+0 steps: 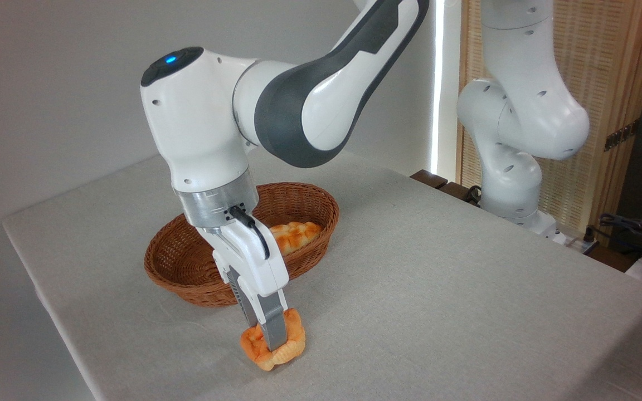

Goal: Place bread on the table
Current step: 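Open the gripper to release the bun and raise it away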

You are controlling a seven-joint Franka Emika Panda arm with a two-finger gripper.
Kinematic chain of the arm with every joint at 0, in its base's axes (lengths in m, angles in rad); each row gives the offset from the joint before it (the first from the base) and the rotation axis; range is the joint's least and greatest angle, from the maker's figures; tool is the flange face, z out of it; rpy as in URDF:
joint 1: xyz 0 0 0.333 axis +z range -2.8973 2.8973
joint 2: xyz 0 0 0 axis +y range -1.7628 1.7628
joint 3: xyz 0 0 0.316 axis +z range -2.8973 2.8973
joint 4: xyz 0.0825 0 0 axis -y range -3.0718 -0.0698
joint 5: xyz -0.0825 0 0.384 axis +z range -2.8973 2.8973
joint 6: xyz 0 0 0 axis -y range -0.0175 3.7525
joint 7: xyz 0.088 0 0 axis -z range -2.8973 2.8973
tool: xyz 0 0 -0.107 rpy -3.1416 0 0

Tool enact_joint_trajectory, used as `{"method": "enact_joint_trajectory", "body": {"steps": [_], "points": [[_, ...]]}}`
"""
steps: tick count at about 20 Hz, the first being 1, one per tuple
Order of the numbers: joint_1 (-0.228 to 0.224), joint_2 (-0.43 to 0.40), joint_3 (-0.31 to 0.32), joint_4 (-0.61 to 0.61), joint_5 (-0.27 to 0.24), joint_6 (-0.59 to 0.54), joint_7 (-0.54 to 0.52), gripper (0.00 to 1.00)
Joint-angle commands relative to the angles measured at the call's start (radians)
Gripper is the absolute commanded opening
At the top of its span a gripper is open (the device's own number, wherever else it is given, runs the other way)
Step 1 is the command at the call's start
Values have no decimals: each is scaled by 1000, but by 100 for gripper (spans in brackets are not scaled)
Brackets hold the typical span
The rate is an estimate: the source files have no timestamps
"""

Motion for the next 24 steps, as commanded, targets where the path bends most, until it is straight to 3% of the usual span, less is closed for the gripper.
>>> {"method": "enact_joint_trajectory", "body": {"steps": [1,8,10,13,15,17,20,24], "points": [[-4,-13,3,-1,18,2,1,100],[0,-27,5,14,17,2,-5,100],[60,-74,-14,46,0,-10,-9,100],[158,-136,-82,98,-103,-73,-18,100],[207,-139,-147,204,-135,-265,-69,100],[209,-140,-169,259,-137,-372,-104,100],[208,-157,-199,256,-135,-380,-167,100],[172,-160,-198,235,-131,-377,-166,100]]}}
